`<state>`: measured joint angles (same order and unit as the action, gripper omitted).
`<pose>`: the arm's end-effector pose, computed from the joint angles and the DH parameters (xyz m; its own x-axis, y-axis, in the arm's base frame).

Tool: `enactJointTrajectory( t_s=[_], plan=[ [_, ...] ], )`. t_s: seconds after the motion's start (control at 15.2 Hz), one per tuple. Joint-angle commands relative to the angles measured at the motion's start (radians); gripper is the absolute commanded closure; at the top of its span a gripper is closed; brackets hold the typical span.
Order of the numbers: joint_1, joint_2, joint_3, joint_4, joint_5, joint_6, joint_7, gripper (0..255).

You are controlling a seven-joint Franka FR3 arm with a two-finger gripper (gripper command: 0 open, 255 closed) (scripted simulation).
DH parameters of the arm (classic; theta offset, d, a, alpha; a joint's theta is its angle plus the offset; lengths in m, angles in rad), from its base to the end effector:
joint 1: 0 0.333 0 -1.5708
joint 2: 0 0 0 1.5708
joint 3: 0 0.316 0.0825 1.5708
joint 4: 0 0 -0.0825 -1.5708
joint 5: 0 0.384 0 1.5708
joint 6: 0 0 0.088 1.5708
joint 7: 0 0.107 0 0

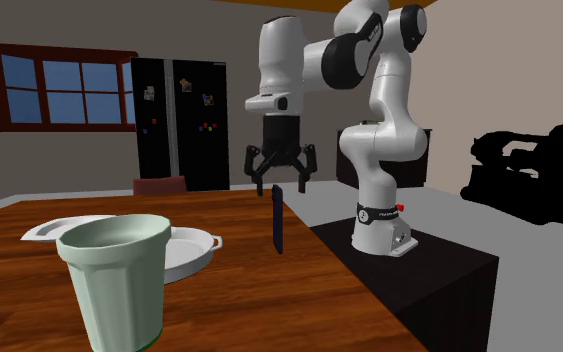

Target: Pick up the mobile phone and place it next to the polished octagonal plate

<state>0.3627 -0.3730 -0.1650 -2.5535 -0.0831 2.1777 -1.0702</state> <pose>0.4043 0.0786 0.3957 0.2415 0.9704 -0.0100 0.9704 -0.2415 -0.0016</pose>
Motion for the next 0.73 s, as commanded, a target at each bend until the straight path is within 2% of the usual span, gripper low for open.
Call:
enactJointTrajectory(
  t_s=[0.0,0.13,0.66],
  plan=[
    [0.001,0.013,-0.001,-0.02,0.0,0.034,-0.002,0],
    [0.002,0.034,-0.004,-0.04,0.0,0.074,-0.004,0],
    [0.002,0.034,-0.004,-0.04,0.0,0.074,-0.004,0]
  ],
)
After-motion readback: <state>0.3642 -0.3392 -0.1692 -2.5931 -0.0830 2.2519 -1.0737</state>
